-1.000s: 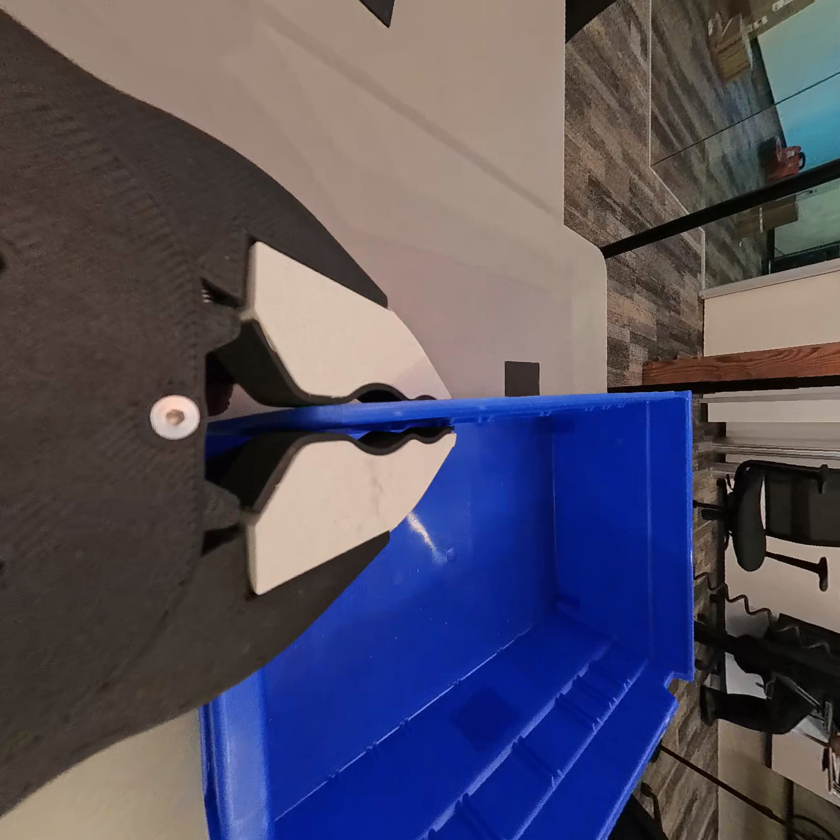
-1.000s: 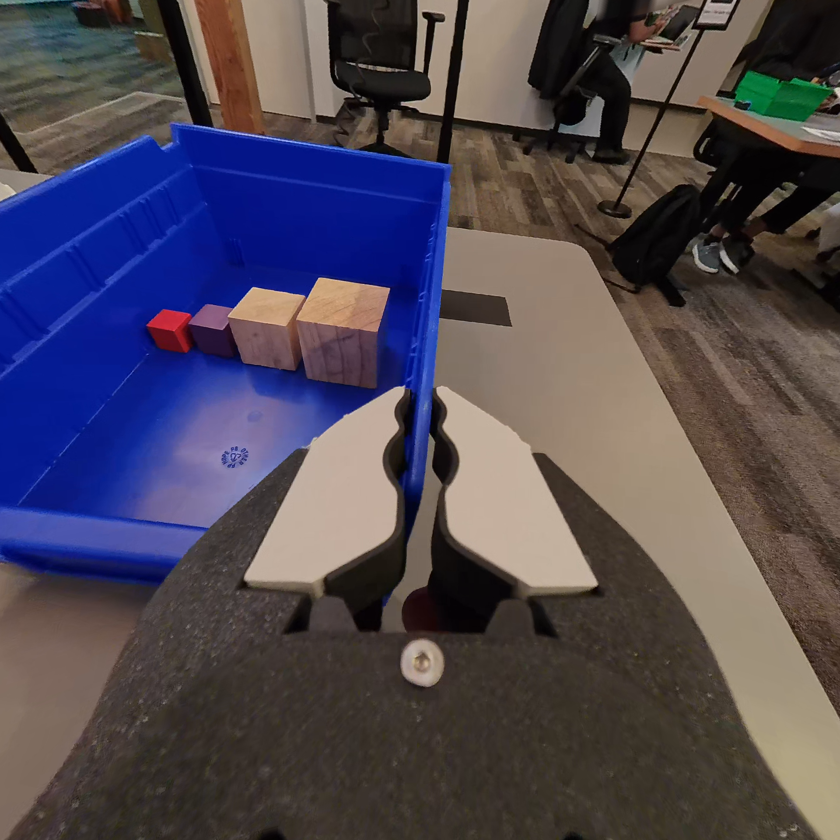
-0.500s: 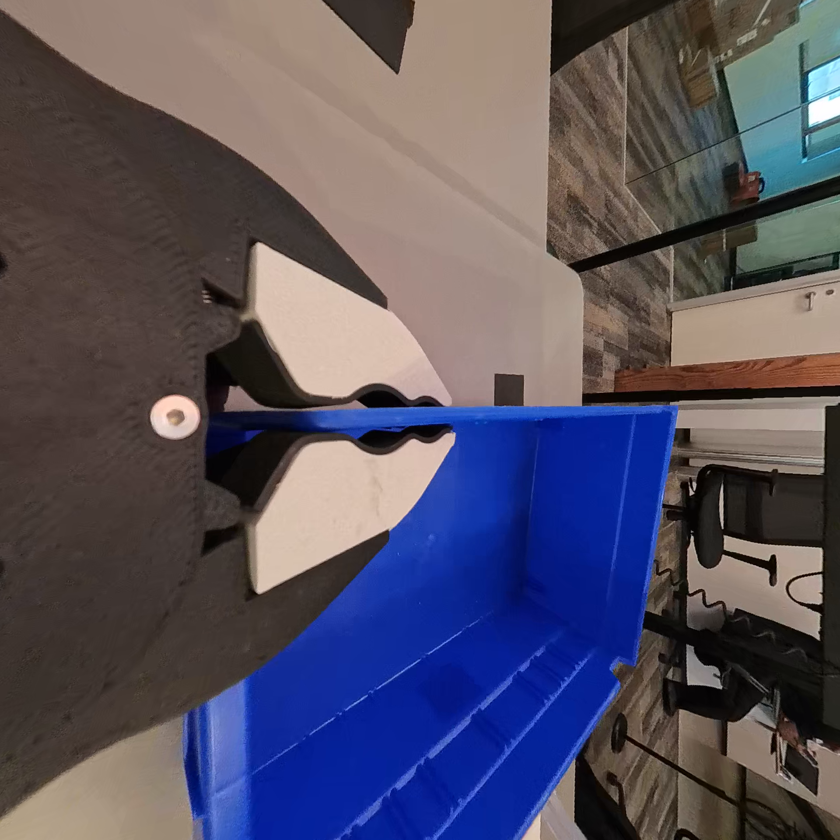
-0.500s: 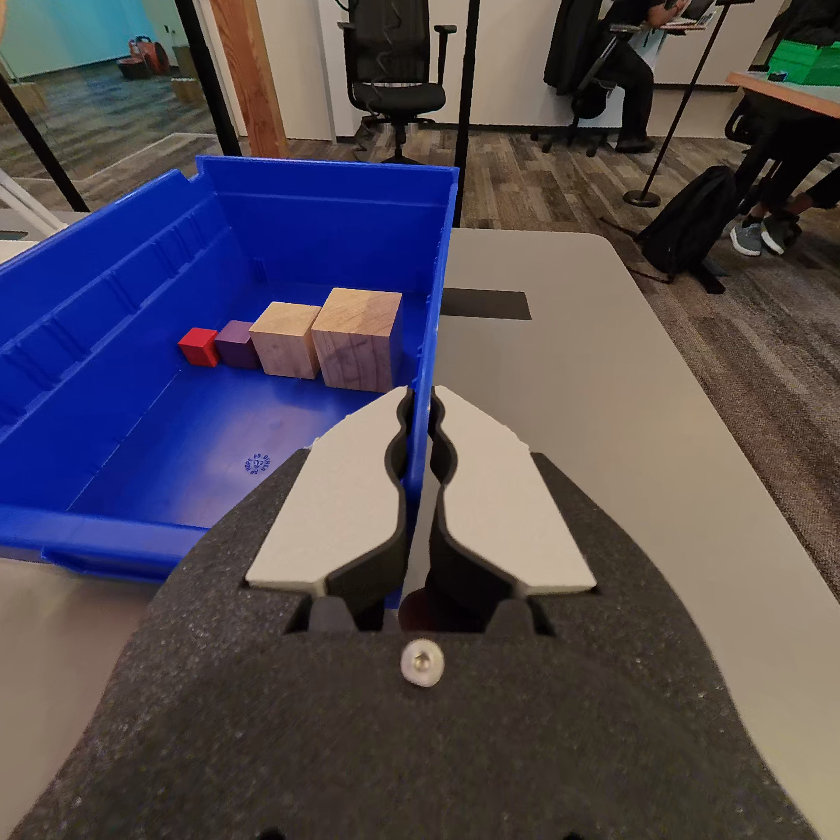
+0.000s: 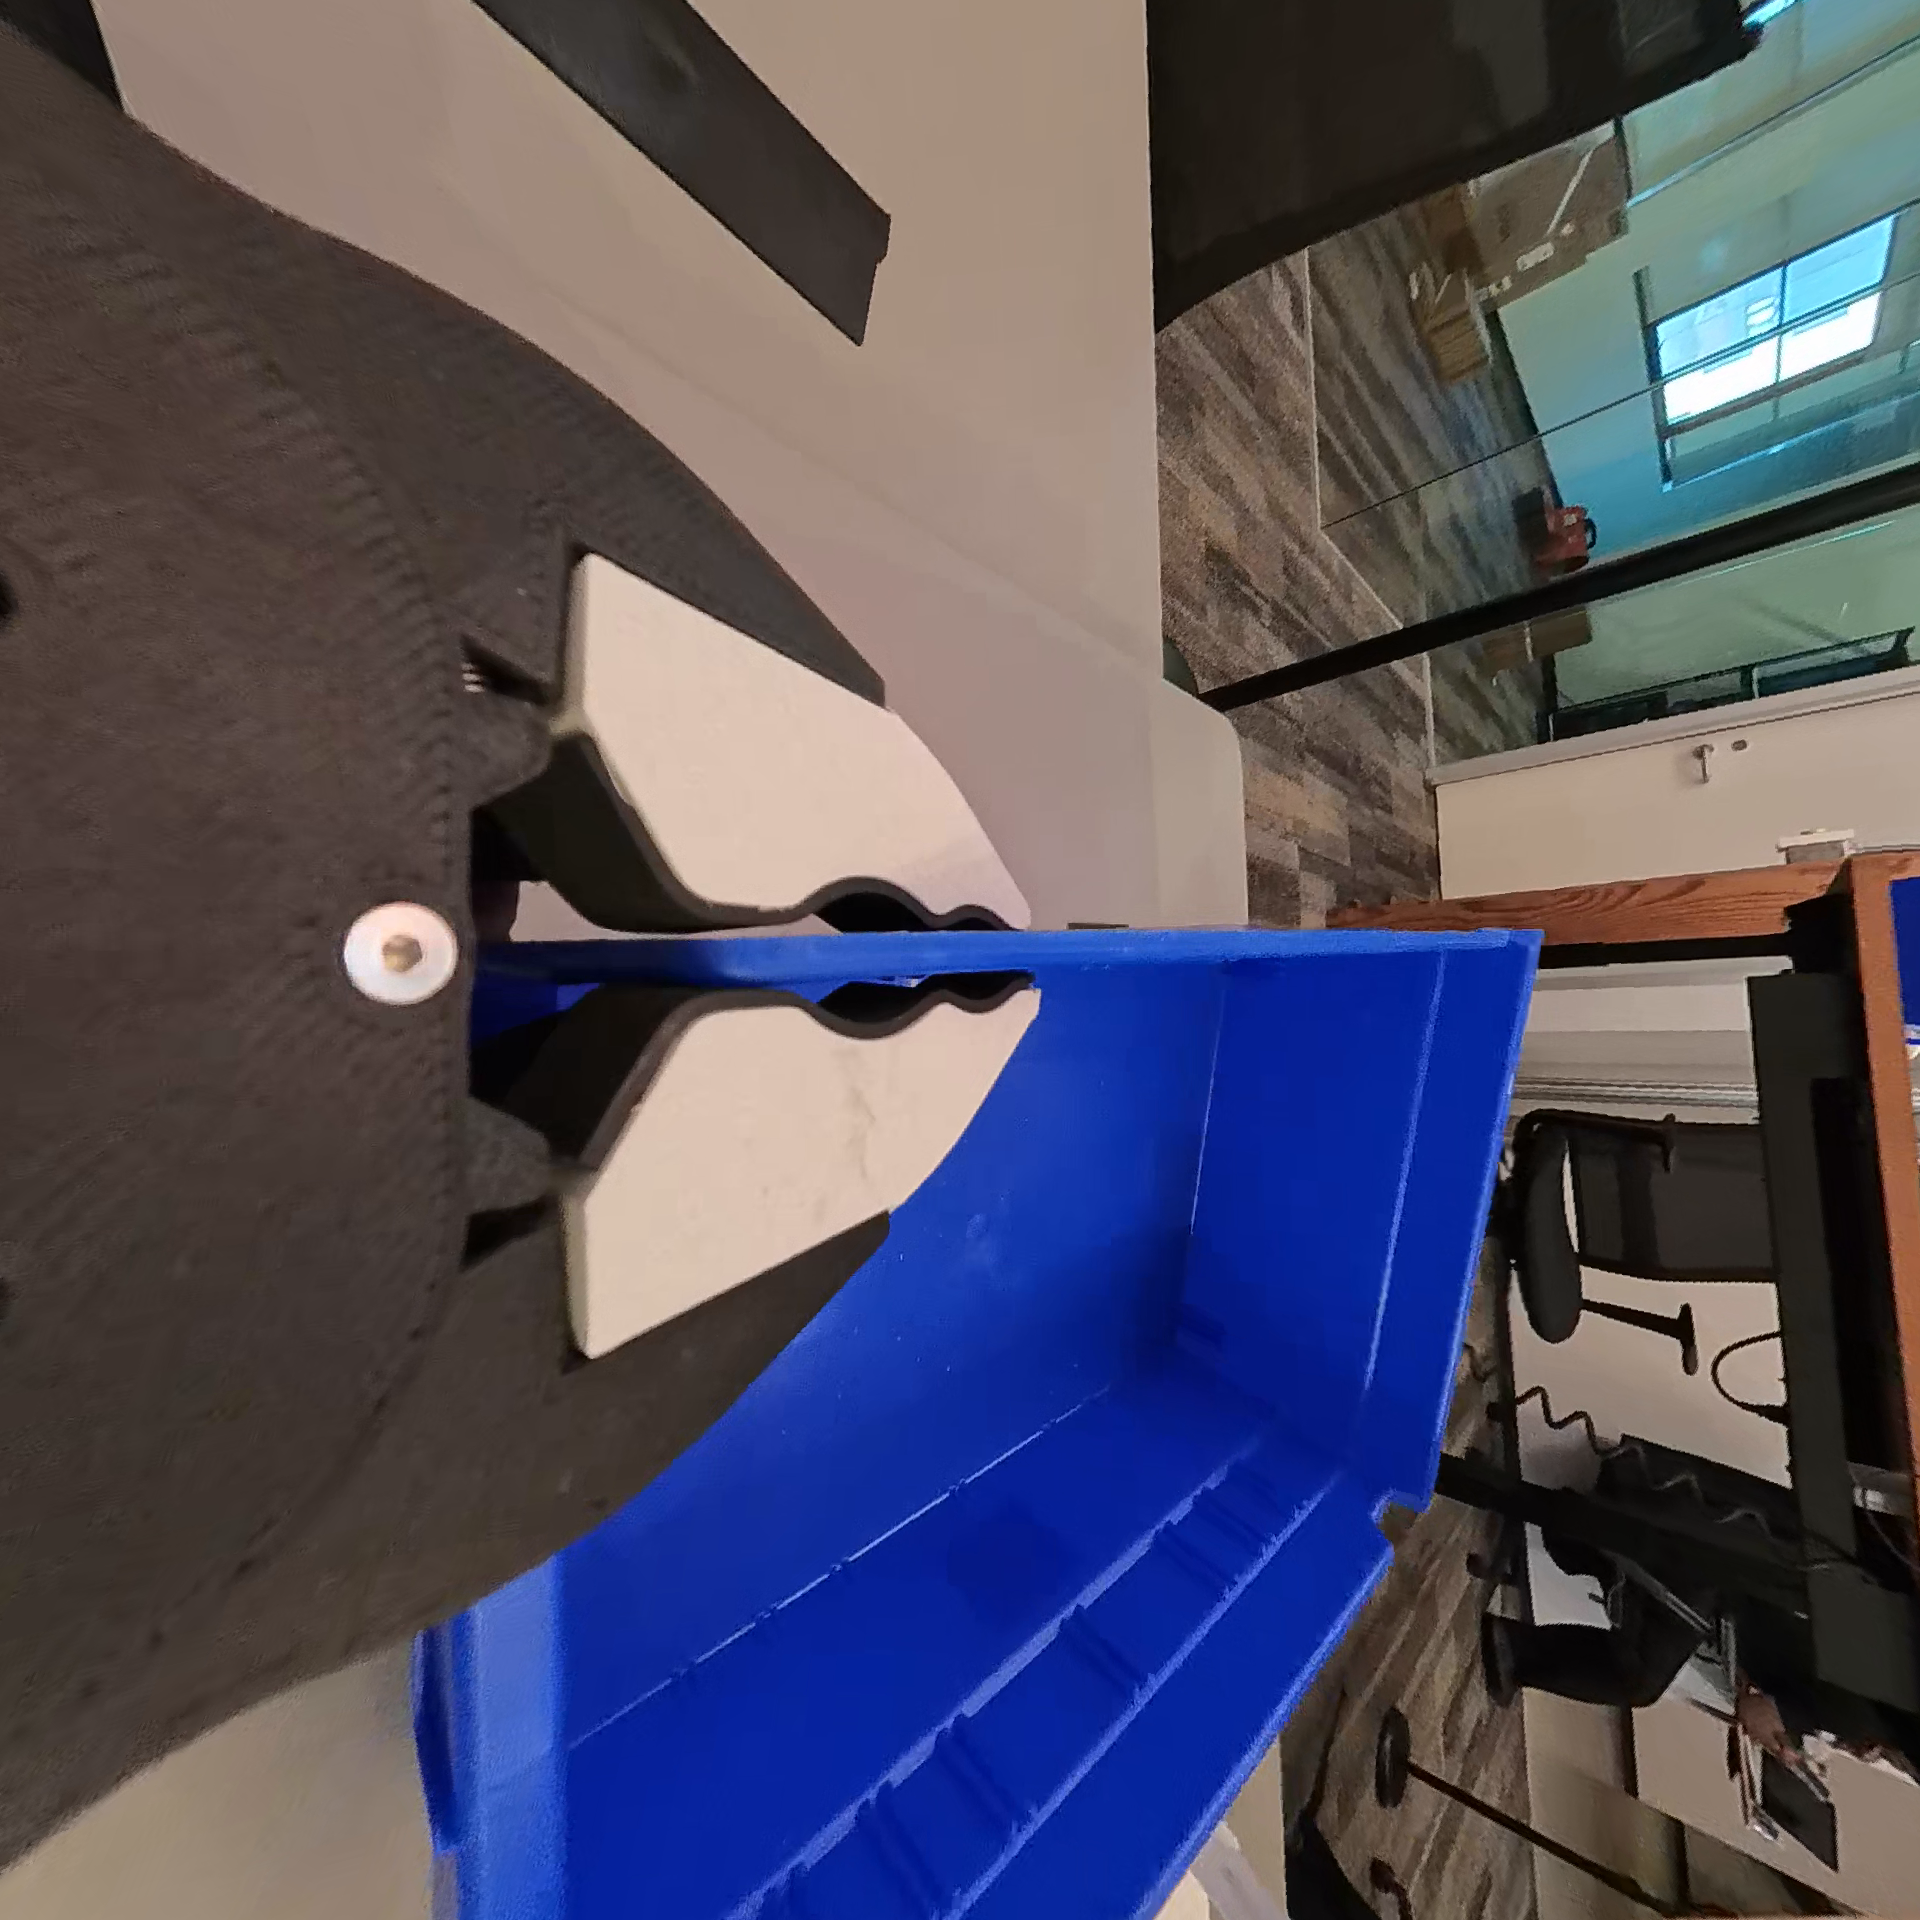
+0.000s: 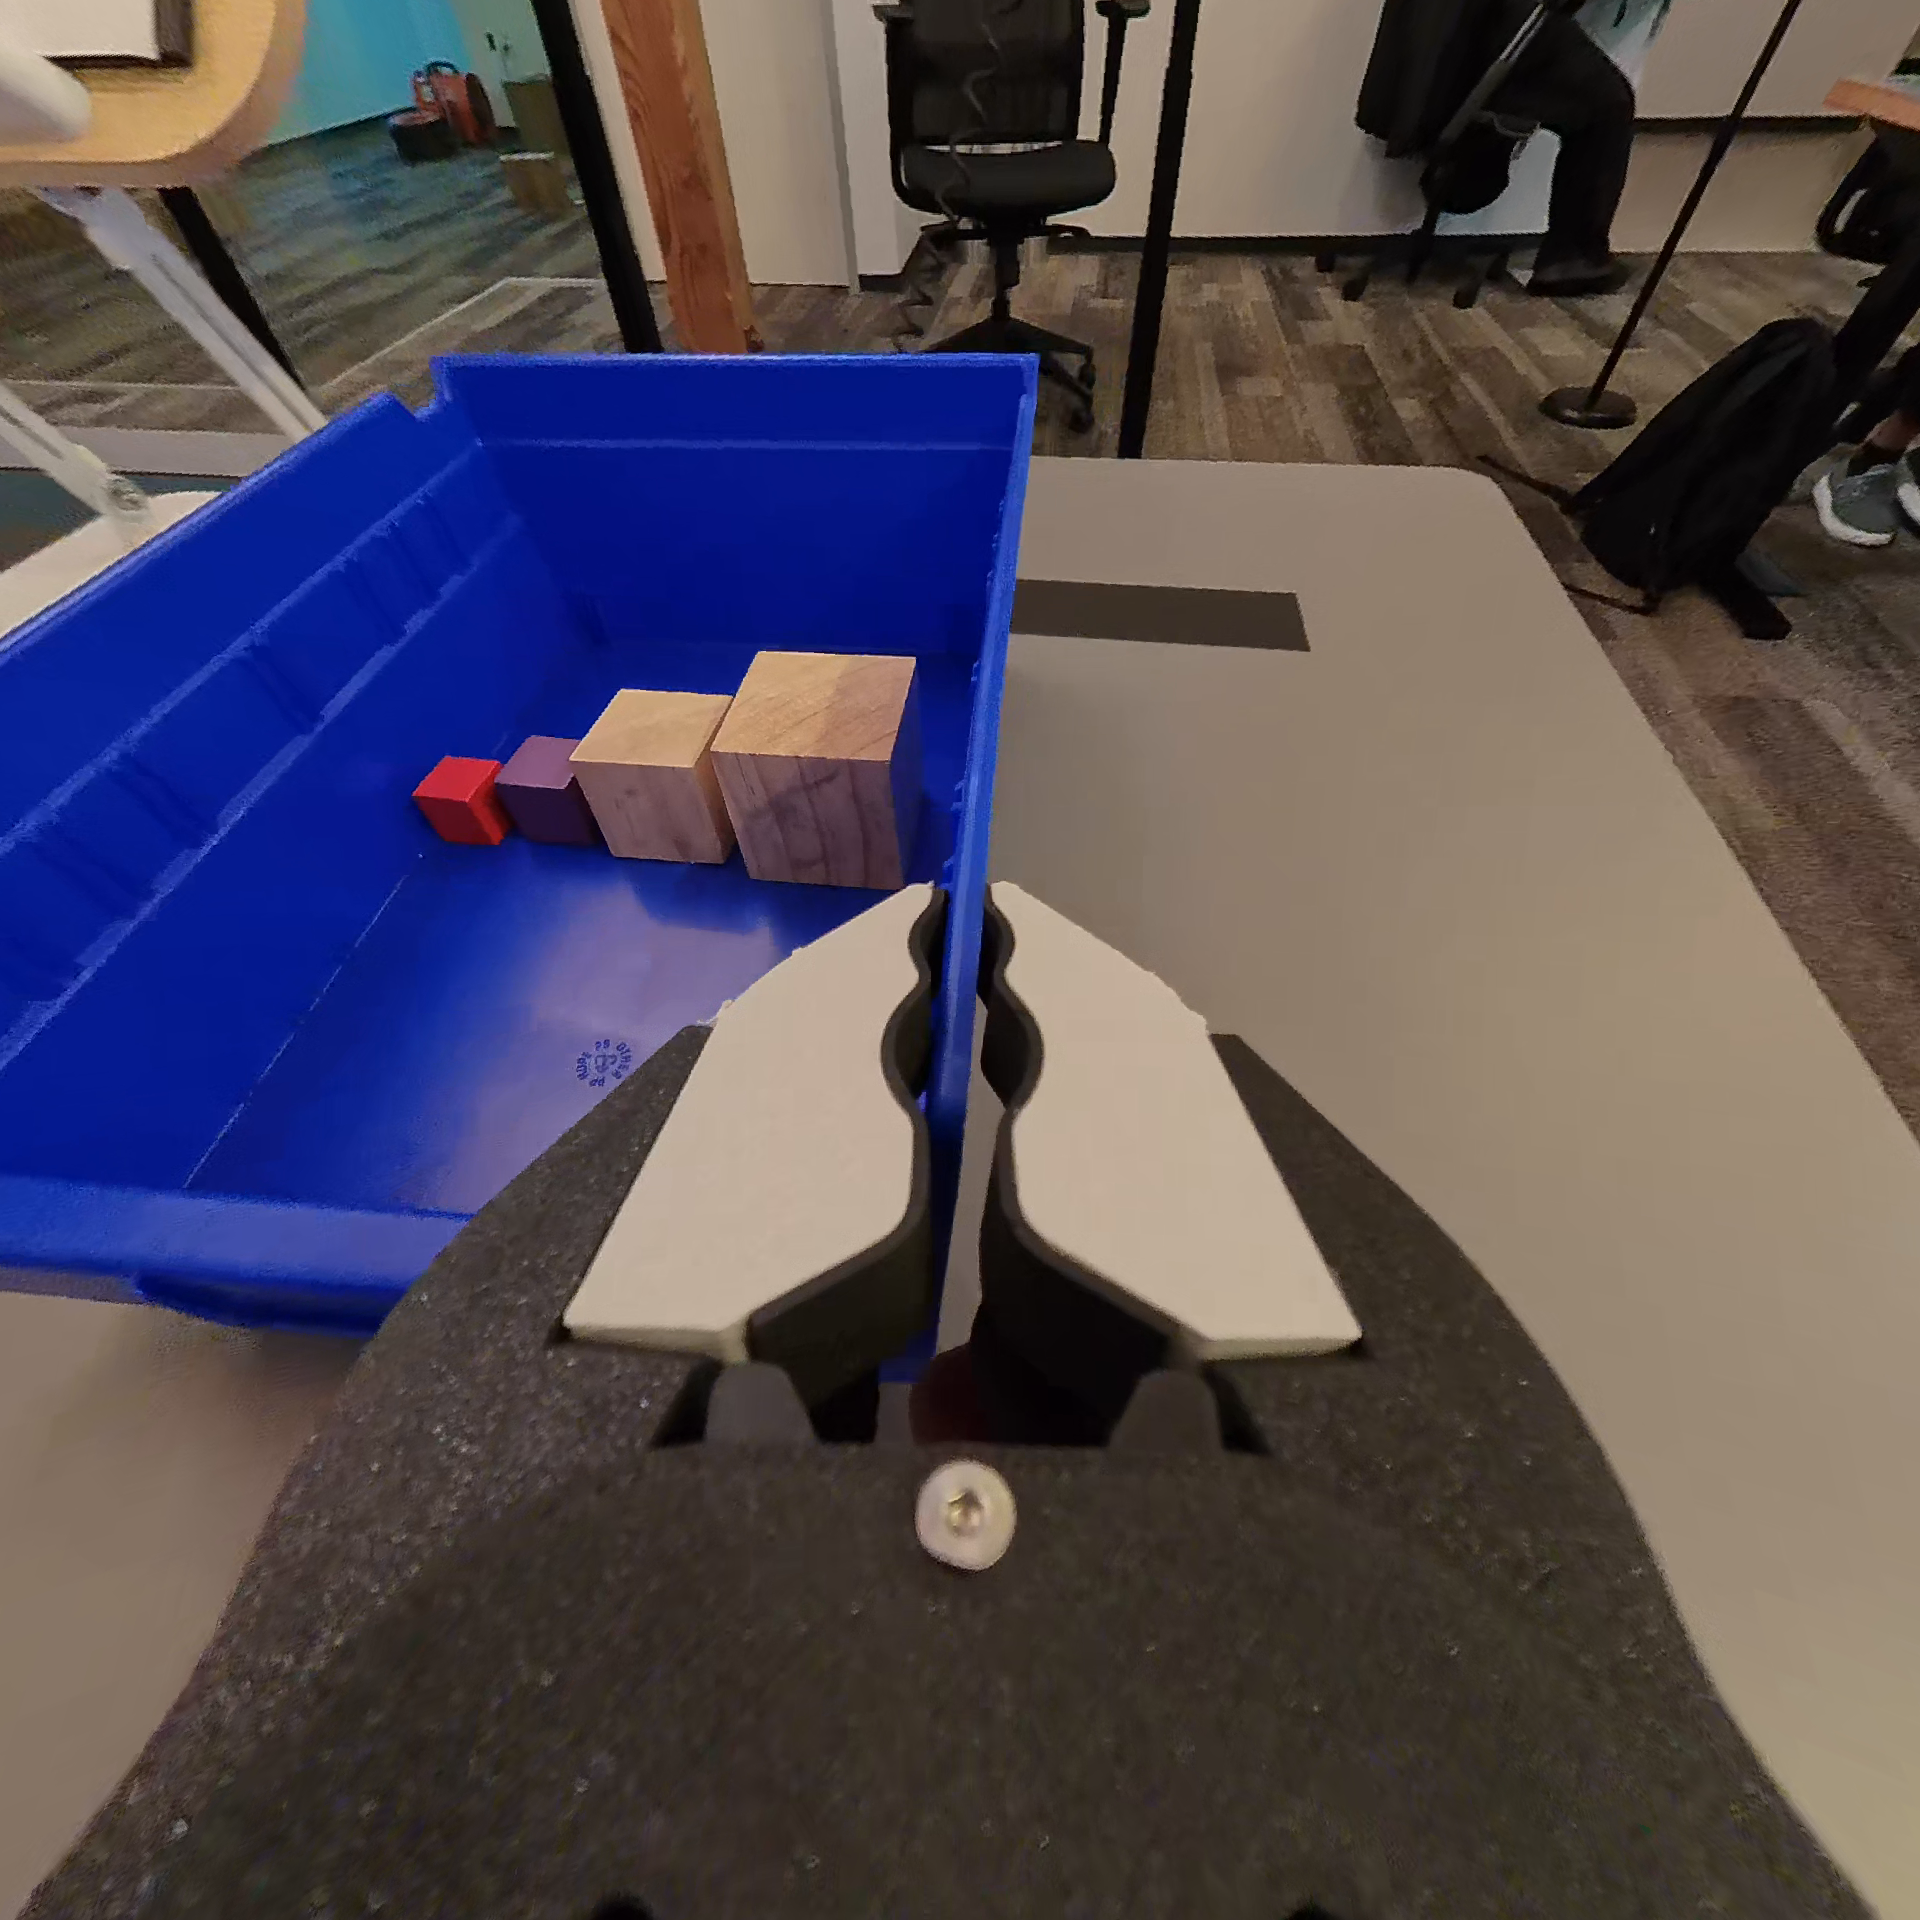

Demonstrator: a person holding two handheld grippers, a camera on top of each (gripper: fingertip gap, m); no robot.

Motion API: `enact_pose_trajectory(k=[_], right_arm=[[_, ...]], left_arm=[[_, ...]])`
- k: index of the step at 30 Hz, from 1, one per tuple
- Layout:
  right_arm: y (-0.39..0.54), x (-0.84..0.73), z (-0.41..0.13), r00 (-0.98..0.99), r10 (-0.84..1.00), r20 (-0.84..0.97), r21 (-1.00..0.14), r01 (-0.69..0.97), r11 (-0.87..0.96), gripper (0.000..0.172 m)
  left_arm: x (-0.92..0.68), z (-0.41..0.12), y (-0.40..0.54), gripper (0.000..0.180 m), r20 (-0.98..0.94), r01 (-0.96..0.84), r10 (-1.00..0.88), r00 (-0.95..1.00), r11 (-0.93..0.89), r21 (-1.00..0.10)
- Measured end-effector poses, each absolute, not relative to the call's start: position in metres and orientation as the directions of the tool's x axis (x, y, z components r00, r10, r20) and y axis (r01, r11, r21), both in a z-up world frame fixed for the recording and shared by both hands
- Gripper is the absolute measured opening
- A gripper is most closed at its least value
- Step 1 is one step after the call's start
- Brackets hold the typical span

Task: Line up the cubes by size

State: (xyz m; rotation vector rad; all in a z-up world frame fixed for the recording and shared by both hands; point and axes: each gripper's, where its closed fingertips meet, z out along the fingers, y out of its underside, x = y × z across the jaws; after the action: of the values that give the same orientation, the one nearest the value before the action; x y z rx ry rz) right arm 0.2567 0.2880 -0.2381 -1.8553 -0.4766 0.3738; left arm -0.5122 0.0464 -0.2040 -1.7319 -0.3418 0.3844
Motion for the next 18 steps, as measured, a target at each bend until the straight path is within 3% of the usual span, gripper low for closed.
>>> enact_pose_trajectory(k=[18], right_arm=[[0.207, 0.214, -0.239, 0.775, 0.630, -0.053, -0.944, 0.167, -0.285, 0.003]], left_arm=[[-0.526, -0.185, 0.027, 0.003, -0.003, 0.038, 0.475, 0.880, -0.076, -0.996]])
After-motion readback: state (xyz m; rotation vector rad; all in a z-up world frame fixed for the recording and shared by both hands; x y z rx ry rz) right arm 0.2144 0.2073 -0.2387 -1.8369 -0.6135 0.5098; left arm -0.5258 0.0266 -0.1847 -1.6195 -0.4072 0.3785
